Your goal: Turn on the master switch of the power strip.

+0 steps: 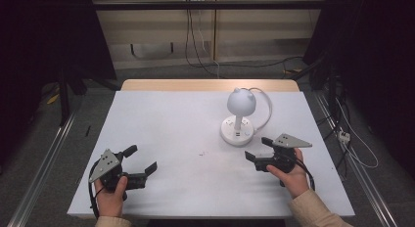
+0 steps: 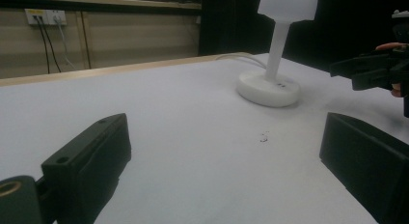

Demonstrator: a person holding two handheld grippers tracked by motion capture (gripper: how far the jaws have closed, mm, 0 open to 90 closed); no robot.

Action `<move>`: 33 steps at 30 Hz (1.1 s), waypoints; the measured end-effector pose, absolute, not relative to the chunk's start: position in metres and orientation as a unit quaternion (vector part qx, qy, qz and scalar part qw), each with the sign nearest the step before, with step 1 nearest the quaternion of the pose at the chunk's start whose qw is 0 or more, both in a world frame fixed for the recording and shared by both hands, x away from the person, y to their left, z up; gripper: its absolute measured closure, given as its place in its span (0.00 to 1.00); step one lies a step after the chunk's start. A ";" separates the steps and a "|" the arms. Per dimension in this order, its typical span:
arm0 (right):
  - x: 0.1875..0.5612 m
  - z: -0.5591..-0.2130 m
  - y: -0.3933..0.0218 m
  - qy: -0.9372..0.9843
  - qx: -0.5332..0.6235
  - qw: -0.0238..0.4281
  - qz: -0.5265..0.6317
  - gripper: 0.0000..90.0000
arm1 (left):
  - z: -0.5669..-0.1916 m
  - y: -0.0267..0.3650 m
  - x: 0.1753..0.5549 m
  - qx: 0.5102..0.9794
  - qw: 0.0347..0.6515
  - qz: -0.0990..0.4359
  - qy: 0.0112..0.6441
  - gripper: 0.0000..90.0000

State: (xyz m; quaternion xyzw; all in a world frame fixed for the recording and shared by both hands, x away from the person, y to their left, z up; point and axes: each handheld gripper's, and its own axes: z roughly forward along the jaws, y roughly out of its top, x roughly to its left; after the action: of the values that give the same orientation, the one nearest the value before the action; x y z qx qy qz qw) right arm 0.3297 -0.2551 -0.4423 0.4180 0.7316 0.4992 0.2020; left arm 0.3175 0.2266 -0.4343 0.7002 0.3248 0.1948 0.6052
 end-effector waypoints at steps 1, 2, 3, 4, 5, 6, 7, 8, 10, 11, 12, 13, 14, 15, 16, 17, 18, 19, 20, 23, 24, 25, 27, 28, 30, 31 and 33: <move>0.329 -0.442 -0.255 0.731 0.418 0.202 0.500 0.13 | -0.434 0.226 0.318 0.700 0.605 0.195 0.325 0.04; 0.329 -0.442 -0.255 0.731 0.418 0.201 0.500 0.13 | -0.434 0.226 0.317 0.700 0.605 0.195 0.325 0.04; 0.329 -0.442 -0.256 0.732 0.416 0.202 0.500 0.13 | -0.434 0.226 0.318 0.700 0.605 0.195 0.324 0.04; 0.328 -0.442 -0.256 0.732 0.416 0.202 0.501 0.13 | -0.434 0.226 0.318 0.700 0.605 0.195 0.324 0.04; 0.328 -0.442 -0.256 0.731 0.417 0.203 0.500 0.13 | -0.434 0.226 0.318 0.700 0.605 0.196 0.324 0.04; 0.328 -0.443 -0.256 0.730 0.417 0.202 0.502 0.13 | -0.434 0.227 0.318 0.700 0.605 0.196 0.324 0.04; 0.327 -0.442 -0.256 0.732 0.416 0.202 0.501 0.13 | -0.434 0.227 0.318 0.700 0.605 0.196 0.324 0.04; 0.327 -0.442 -0.257 0.732 0.415 0.203 0.501 0.13 | -0.434 0.227 0.317 0.700 0.605 0.196 0.324 0.04; 0.326 -0.442 -0.257 0.730 0.415 0.202 0.504 0.13 | -0.434 0.227 0.317 0.700 0.605 0.196 0.324 0.04; 0.325 -0.442 -0.257 0.731 0.414 0.201 0.504 0.13 | -0.434 0.227 0.317 0.700 0.605 0.196 0.325 0.04; 0.325 -0.442 -0.257 0.731 0.414 0.201 0.504 0.13 | -0.434 0.227 0.317 0.700 0.605 0.196 0.325 0.04; 0.324 -0.442 -0.257 0.731 0.413 0.201 0.504 0.13 | -0.434 0.227 0.317 0.700 0.605 0.196 0.324 0.04; 0.324 -0.442 -0.257 0.731 0.413 0.201 0.504 0.13 | -0.434 0.226 0.317 0.700 0.605 0.195 0.325 0.04; 0.323 -0.443 -0.258 0.732 0.412 0.201 0.504 0.13 | -0.434 0.226 0.318 0.701 0.605 0.195 0.325 0.04; 0.323 -0.443 -0.258 0.731 0.413 0.201 0.504 0.13 | -0.434 0.227 0.318 0.701 0.605 0.195 0.324 0.04; 0.322 -0.443 -0.259 0.731 0.413 0.201 0.504 0.13 | -0.434 0.227 0.318 0.701 0.605 0.195 0.324 0.04; 0.322 -0.443 -0.260 0.732 0.411 0.202 0.504 0.13 | -0.434 0.227 0.318 0.701 0.605 0.196 0.325 0.04; 0.321 -0.443 -0.260 0.731 0.412 0.201 0.505 0.13 | -0.434 0.227 0.318 0.700 0.605 0.196 0.325 0.04; 0.321 -0.443 -0.261 0.732 0.411 0.201 0.505 0.13 | -0.434 0.227 0.318 0.700 0.605 0.196 0.325 0.04; 0.320 -0.443 -0.263 0.734 0.409 0.200 0.505 0.13 | -0.434 0.227 0.317 0.700 0.605 0.197 0.324 0.04; 0.319 -0.443 -0.264 0.734 0.408 0.201 0.505 0.13 | -0.434 0.227 0.317 0.701 0.604 0.197 0.324 0.04; 0.319 -0.444 -0.264 0.733 0.409 0.200 0.505 0.13 | -0.434 0.227 0.317 0.701 0.604 0.197 0.324 0.04; 0.317 -0.443 -0.265 0.733 0.409 0.202 0.505 0.13 | -0.434 0.227 0.317 0.700 0.605 0.197 0.326 0.04; 0.317 -0.443 -0.266 0.732 0.408 0.202 0.506 0.13 | -0.434 0.227 0.317 0.700 0.604 0.197 0.326 0.04; 0.315 -0.443 -0.266 0.732 0.409 0.200 0.506 0.12 | -0.434 0.227 0.317 0.700 0.605 0.197 0.325 0.04; 0.315 -0.443 -0.267 0.733 0.408 0.201 0.506 0.12 | -0.434 0.227 0.317 0.700 0.605 0.197 0.325 0.04; 0.314 -0.443 -0.268 0.733 0.409 0.199 0.506 0.12 | -0.434 0.227 0.317 0.700 0.605 0.197 0.324 0.04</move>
State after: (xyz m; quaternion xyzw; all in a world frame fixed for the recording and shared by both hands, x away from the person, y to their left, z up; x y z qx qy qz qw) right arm 0.3135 -0.2675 -0.4433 0.4089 0.7331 0.5058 0.1989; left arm 0.3174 0.2267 -0.4339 0.7003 0.3244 0.1965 0.6047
